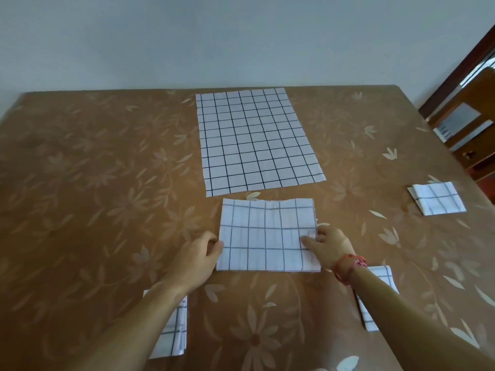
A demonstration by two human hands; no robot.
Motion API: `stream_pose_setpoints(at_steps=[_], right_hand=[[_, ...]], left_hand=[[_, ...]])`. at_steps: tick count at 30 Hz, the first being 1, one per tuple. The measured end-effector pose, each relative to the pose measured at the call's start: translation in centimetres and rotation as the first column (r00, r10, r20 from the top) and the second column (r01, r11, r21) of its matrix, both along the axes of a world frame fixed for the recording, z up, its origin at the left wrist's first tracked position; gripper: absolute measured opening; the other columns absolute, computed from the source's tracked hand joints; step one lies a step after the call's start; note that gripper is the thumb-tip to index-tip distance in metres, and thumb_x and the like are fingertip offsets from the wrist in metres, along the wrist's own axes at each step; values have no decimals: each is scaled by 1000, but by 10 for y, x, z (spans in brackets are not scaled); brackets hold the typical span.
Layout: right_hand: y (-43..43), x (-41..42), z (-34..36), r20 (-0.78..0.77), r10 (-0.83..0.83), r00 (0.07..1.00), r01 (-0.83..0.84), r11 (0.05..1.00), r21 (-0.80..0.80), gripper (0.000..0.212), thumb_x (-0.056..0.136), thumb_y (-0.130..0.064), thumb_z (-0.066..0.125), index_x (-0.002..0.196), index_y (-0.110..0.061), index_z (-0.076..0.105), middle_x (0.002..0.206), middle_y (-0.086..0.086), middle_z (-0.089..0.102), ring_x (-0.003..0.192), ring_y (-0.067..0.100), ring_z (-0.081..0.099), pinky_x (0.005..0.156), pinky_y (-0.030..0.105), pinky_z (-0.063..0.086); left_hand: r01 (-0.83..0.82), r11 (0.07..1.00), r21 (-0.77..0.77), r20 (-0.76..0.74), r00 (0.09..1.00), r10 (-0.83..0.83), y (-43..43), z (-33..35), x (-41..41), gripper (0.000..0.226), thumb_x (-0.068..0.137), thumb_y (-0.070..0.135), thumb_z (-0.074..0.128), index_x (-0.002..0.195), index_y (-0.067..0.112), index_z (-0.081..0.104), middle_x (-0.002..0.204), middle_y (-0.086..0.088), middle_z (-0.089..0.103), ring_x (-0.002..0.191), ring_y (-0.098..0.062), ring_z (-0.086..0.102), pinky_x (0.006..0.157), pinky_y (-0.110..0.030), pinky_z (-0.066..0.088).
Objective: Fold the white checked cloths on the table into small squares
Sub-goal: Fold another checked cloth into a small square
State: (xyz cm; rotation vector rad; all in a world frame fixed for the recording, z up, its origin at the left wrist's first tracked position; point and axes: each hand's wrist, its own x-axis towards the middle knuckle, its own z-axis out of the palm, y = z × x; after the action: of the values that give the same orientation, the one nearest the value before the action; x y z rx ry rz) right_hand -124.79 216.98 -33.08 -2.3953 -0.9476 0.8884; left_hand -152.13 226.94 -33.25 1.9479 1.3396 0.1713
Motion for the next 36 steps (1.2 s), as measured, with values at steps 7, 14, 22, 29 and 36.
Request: stream_pose_setpoints(at_steps=[7, 14, 22, 29, 36], right_hand=[[10, -1, -11, 20, -50, 999, 50, 999, -11, 10, 85, -31, 63, 90, -22, 64, 77, -11, 58, 74, 16, 56, 54, 21, 37], [18, -1, -11, 34, -65, 997, 65, 998, -3, 10, 84, -35, 63, 86, -26, 59, 79, -3, 65, 75, 18, 60, 59, 26, 44], [14, 1, -9, 243, -35, 969, 28, 999, 31, 35, 84, -45, 60, 114, -28, 52, 92, -3, 62, 82, 22, 57, 69, 31, 45], [-6, -34, -10, 500, 244, 831, -345, 931, 119, 42, 89, -30, 52, 128, -13, 53, 121, 7, 53, 109, 25, 51, 84, 37, 52], [-49, -102, -34, 538, 599, 593, -673, 735, -78, 58, 90, -34, 35, 139, -5, 47, 146, 14, 44, 136, 27, 41, 102, 44, 45]], left_hand=[[-3, 998, -60, -58, 998, 0, -1, -3, -4, 58, 76, 38, 74, 129, 33, 50, 76, 10, 67, 74, 0, 62, 64, -18, 46], [3, 1000, -13, -86, 996, -4, 1, -9, 0, 46, 84, 29, 70, 126, 29, 53, 72, 11, 66, 71, -1, 62, 58, -14, 43], [123, 953, 278, -95, 990, -100, -10, -13, 2, 24, 92, 25, 58, 115, 20, 56, 88, 13, 51, 82, -6, 49, 63, -13, 37], [417, 750, 513, -199, 908, -369, -63, -18, 27, 40, 92, 24, 49, 128, 9, 60, 133, -6, 57, 125, -21, 52, 89, -31, 56], [481, 755, 446, -325, 873, -364, -86, -45, 34, 53, 92, 25, 33, 136, 0, 51, 143, -16, 50, 136, -27, 42, 104, -42, 45]])
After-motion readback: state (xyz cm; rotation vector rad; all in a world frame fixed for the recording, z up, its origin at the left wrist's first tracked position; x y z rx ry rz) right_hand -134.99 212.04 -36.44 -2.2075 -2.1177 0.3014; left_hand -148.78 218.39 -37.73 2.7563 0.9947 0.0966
